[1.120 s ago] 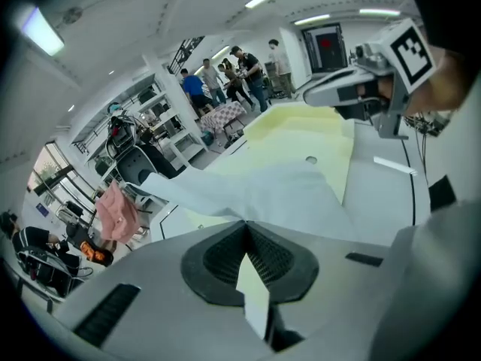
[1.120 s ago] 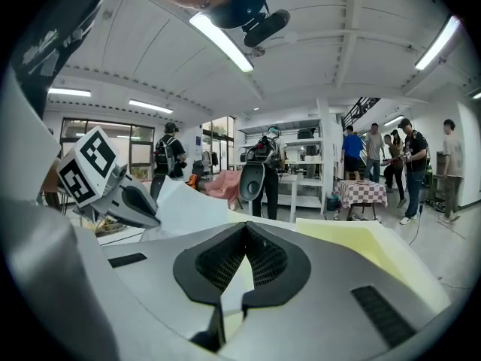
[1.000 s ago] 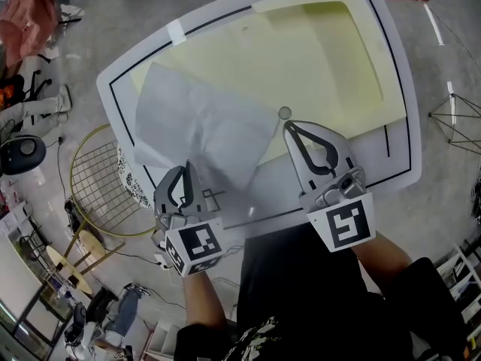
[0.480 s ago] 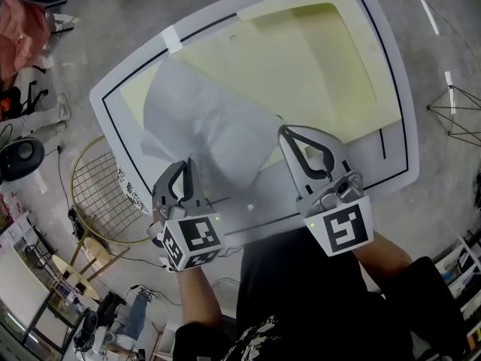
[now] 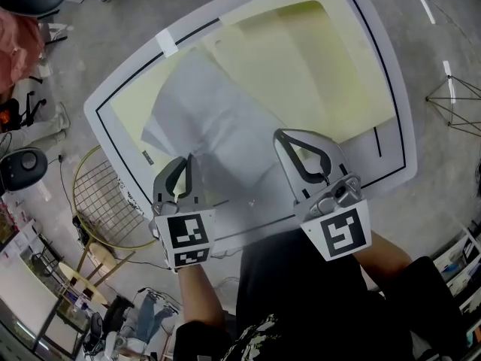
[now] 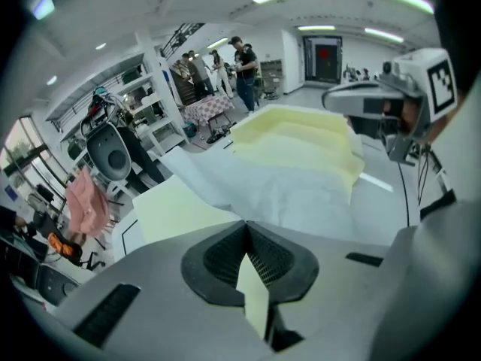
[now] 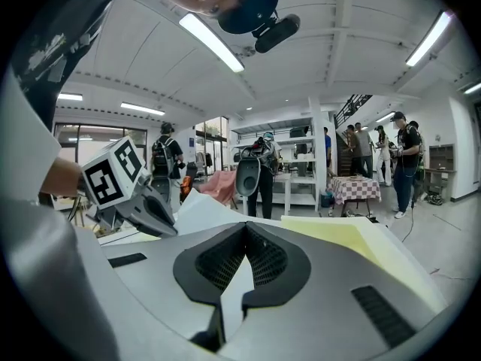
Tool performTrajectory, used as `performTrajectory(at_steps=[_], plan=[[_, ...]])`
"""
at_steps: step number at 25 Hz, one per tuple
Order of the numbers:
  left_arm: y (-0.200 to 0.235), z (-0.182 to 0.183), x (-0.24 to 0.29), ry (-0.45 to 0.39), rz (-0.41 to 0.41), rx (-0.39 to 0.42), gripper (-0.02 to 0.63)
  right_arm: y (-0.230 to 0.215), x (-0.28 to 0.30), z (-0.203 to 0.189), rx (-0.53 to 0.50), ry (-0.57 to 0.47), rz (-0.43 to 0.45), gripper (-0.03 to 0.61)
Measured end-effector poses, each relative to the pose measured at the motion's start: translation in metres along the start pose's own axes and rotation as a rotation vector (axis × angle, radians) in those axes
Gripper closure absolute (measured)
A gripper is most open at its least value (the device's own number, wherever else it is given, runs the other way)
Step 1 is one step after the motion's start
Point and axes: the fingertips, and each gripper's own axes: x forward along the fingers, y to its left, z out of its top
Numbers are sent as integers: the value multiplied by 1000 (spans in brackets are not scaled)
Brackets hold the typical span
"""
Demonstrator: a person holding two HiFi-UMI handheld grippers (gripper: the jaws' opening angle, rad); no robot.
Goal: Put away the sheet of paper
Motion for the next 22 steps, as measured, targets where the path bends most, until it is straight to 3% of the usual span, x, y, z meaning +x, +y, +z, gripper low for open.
performTrajectory(at_steps=[9, 22], plan=[[-1, 18, 14, -1, -14, -57, 612, -20, -11, -2, 4, 2, -44, 580], [-10, 33, 36, 9, -101, -111, 612, -31, -14, -2, -14, -7, -67, 580]])
